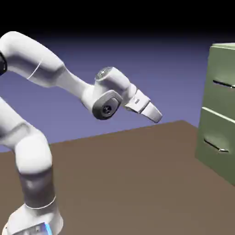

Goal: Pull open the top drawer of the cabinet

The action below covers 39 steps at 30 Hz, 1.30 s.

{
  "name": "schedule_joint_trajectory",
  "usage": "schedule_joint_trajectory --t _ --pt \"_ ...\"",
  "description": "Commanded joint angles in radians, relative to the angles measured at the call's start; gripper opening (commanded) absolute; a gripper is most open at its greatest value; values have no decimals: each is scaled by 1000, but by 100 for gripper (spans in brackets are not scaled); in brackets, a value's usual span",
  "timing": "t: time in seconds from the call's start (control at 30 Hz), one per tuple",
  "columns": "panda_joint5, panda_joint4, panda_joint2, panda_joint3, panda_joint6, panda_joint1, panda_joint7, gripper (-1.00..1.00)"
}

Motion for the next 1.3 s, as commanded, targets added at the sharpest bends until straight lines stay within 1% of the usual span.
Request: schedule_joint_trajectory --t 0.0,1.27 --pt "-39 17 -8 -22 -7 30 -44 0" --pt "-1533 666 -329 -874 -262 1166 -1696 0"
